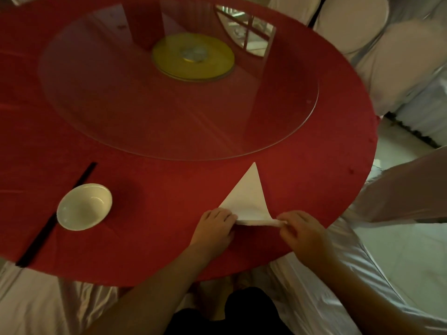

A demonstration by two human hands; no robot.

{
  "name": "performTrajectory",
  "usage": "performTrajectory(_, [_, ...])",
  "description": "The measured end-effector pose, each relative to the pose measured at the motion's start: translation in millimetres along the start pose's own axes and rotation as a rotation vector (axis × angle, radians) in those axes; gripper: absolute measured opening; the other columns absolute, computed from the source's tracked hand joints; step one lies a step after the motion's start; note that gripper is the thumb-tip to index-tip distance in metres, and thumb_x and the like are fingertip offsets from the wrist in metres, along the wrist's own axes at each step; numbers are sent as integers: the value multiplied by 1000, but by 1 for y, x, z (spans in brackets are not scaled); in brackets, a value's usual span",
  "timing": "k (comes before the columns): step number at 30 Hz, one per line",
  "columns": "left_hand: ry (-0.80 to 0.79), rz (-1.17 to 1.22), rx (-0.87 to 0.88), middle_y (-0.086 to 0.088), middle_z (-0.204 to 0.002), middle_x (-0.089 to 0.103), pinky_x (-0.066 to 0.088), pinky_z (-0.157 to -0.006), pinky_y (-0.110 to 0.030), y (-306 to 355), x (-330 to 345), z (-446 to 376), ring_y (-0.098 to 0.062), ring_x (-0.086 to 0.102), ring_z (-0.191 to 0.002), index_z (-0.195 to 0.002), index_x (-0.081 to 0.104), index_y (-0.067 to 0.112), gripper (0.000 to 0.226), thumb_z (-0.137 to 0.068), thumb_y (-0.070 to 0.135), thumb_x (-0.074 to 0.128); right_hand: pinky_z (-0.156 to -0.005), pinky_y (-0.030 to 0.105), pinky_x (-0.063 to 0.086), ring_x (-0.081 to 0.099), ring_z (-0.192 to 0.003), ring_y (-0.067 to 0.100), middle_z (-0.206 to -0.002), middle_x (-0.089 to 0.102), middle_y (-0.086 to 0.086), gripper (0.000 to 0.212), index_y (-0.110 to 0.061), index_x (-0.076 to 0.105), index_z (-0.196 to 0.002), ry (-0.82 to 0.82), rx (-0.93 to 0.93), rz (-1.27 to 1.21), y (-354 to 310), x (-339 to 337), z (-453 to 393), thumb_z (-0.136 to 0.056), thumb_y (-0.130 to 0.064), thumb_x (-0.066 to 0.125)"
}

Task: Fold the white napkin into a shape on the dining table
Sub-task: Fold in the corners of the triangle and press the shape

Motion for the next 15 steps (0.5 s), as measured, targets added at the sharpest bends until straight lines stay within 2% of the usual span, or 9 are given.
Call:
performTrajectory(2, [-12,17,-37,2,-136,49,24,-105,-35,-5,0,-3,-19,37,-128,-132,47,23,40,-93,33,47,-61,11,40,61,-70,10,-95,67,-3,25,-15,68,-103,-29,94,-106,10,-2,-25,-80,-6,70])
performTrajectory(4, [5,86,-94,5,-131,53,28,-100,-34,-9,-1,-5,-17,40,-124,-127,51,26,34,-95,36,46,-63,9,38,58,-74,-3,-96,64,-10,32,-20,64,-112,-52,145,-211,17,2,-52,-83,-9,67])
performTrajectory(7, [90,182,-198,7,-117,61,35,-87,-33,-12,-6,-10,-18,48,-113,-117,58,28,27,-96,39,45,-65,7,39,57,-80,-11,-94,64,-14,35,-26,61,-119,-81,232,-325,31,19,-95,-85,-16,64])
performTrajectory(11, [85,243,-359,1,-122,62,39,-91,-36,-18,-5,-21,-21,49,-114,-130,54,20,38,-98,37,43,-69,10,38,58,-86,-3,-99,64,-11,33,-25,61,-121,-169,328,-423,54,51,-140,-88,-22,64])
performTrajectory(13, [79,264,-416,0,-125,61,39,-92,-36,-22,-5,-27,-21,50,-113,-132,51,20,40,-99,37,41,-71,13,39,60,-94,5,-103,64,-8,32,-24,61,-121,-219,310,-433,62,67,-157,-89,-21,62])
performTrajectory(15, [78,269,-456,0,-126,61,38,-92,-35,-24,-6,-32,-21,51,-111,-132,52,19,39,-99,37,40,-76,16,38,57,-97,6,-109,66,-4,32,-22,61,-122,-273,258,-411,65,82,-170,-91,-20,60])
Point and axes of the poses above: each hand's wrist, its own z-axis away from the middle knuckle, its own x-axis out of the palm, y = z × x, the point moved 6 cm from there along -z, towards the middle knuckle
